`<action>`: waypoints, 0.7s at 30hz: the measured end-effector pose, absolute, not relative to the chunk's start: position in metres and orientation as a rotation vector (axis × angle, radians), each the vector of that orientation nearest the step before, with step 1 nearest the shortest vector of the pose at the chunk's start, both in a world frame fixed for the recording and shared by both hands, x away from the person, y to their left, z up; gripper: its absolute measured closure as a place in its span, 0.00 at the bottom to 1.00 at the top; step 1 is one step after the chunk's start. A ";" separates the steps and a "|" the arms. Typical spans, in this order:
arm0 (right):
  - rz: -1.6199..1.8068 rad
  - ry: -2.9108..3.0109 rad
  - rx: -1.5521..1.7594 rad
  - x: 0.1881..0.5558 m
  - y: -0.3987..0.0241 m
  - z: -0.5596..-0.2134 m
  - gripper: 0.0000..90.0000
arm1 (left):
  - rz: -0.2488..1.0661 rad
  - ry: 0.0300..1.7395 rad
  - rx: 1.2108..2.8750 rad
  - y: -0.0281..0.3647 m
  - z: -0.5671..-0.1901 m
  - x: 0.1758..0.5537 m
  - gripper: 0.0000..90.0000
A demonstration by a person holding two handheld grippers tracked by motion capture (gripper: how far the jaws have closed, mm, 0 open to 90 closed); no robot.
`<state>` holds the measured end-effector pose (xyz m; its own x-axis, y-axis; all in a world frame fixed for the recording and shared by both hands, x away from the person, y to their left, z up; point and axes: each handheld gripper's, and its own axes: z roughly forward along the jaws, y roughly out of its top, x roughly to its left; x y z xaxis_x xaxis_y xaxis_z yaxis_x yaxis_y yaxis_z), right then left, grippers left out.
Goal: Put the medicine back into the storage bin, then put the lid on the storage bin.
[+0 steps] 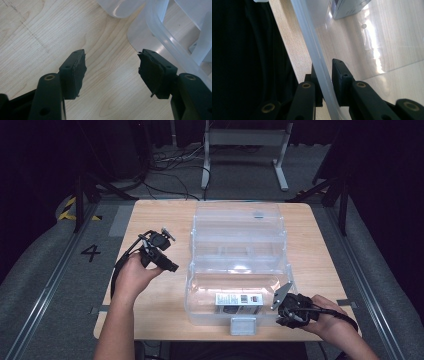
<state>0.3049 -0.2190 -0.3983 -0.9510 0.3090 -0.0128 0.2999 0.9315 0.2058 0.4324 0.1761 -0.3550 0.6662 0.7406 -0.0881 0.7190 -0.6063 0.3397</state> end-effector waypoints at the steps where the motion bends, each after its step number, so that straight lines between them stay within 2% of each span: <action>1: 0.319 3.041 0.488 0.305 -0.219 -0.399 0.89 | 0.087 1.154 2.537 0.176 -0.355 0.432 0.42; 21: 0.323 3.048 0.495 0.306 -0.219 -0.398 0.90 | 0.092 1.068 2.568 0.165 -0.335 0.438 0.41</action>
